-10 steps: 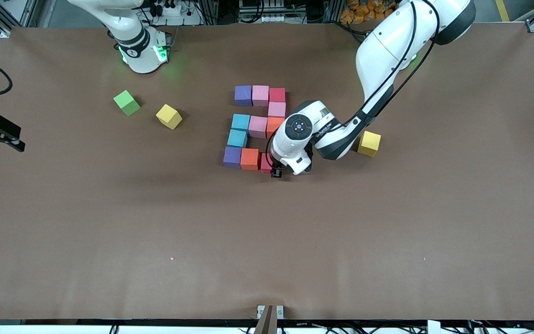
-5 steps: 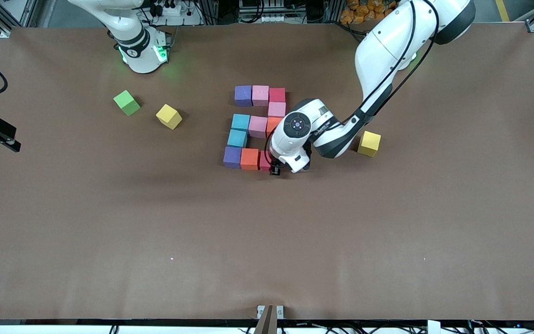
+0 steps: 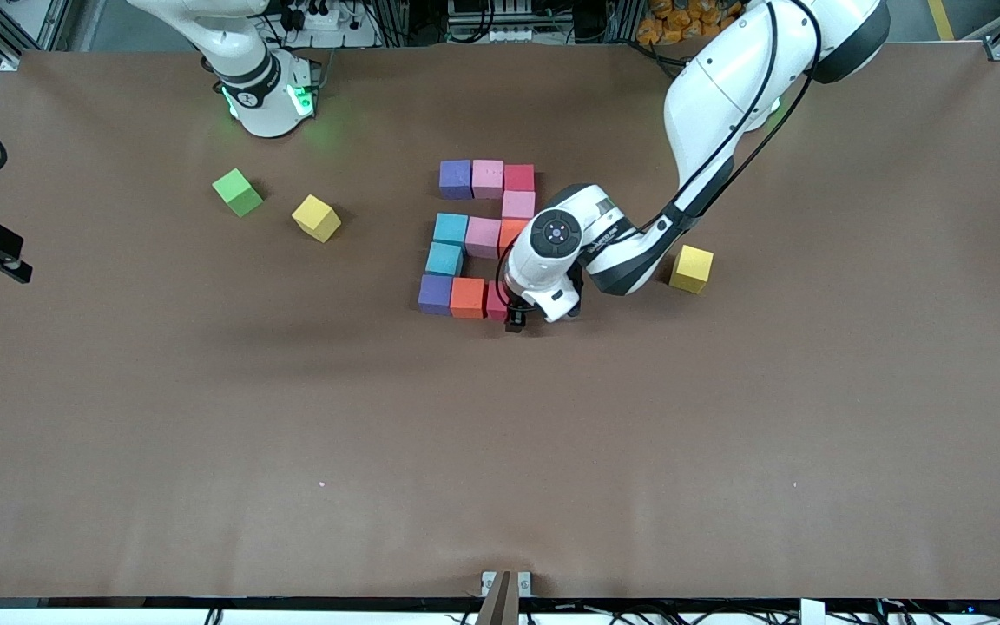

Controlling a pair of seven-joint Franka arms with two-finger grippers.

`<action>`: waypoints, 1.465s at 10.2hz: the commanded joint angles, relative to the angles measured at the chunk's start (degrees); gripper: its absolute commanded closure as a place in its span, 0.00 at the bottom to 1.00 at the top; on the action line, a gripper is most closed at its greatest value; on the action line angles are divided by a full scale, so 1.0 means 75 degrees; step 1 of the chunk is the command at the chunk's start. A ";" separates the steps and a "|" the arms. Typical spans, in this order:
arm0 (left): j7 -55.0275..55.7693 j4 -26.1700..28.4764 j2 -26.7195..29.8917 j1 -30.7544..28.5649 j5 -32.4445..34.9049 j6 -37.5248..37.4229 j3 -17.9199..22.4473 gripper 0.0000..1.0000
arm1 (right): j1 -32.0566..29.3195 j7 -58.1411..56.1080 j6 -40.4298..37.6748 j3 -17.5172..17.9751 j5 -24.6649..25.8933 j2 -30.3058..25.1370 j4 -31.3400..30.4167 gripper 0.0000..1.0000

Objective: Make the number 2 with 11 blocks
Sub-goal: 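Lower the pink cube beside the orange cube with the left gripper, then release the pink cube and raise the left gripper away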

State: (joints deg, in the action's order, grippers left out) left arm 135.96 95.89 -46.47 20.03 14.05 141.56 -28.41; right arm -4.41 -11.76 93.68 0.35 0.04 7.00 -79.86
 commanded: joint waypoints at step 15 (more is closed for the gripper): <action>-0.4111 -0.0985 0.2609 -0.2949 0.0131 -0.2831 0.0003 0.00 | -0.0023 -0.0002 -0.0174 0.0141 0.0296 -0.0089 0.0042 0.00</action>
State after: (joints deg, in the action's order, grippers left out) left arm 107.20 88.68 -28.21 0.00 14.22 121.89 -27.95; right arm -5.39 -11.82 93.39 0.76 -0.17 6.91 -79.75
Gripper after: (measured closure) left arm 0.000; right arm 0.000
